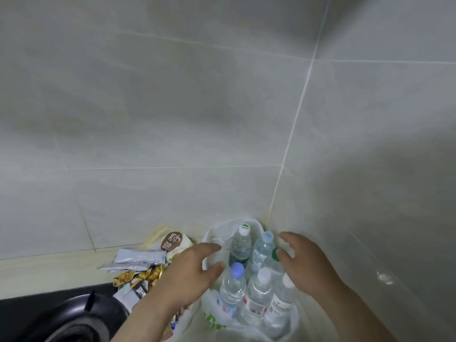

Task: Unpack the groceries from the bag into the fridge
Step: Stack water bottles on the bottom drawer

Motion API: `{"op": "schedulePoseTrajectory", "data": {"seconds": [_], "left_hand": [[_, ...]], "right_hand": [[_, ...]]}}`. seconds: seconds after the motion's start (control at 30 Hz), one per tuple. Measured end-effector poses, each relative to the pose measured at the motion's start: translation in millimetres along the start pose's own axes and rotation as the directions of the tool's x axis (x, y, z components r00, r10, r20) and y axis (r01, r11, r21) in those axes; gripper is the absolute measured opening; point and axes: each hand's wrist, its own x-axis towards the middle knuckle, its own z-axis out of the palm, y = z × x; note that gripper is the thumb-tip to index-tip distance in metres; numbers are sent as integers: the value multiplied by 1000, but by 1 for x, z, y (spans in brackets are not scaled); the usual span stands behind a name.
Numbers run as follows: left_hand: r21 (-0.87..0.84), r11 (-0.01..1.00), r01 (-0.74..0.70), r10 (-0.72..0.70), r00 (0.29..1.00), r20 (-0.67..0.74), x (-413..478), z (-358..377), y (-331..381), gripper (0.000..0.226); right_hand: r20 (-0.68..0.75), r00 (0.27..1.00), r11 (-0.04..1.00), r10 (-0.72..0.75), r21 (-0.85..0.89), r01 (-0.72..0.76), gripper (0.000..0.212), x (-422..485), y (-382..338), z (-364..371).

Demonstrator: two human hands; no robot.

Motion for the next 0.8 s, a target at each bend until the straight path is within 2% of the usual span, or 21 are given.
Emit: {"op": "schedulePoseTrajectory", "data": {"seconds": [0.23, 0.3, 0.37, 0.5, 0.6, 0.7, 0.8], "left_hand": [[-171, 985, 12, -4, 999, 48, 82, 19, -4, 37], [-209, 978, 21, -4, 997, 78, 104, 28, -6, 41], [-225, 973, 42, -17, 993, 113, 122, 39, -9, 50], [-257, 965, 44, 5, 982, 187, 151, 57, -12, 48], [-217, 975, 51, 0, 974, 228, 167, 72, -17, 59], [-220, 975, 34, 19, 972, 234, 175, 87, -23, 31], [-222, 975, 9, 33, 982, 185, 176, 98, -29, 24]], "right_hand": [[39, 996, 997, 81, -4, -81, 36, 63, 2, 4], [67, 992, 994, 103, -35, -101, 33, 79, 2, 6], [127, 982, 989, 138, -72, -130, 34, 89, 3, 8], [303, 937, 980, 174, -150, -133, 36, 102, 16, 19], [339, 926, 984, 169, -118, -136, 23, 107, 29, 30], [327, 934, 984, 142, -146, -98, 6, 114, 33, 39], [315, 935, 978, 163, -174, -112, 13, 123, 37, 50]]}}
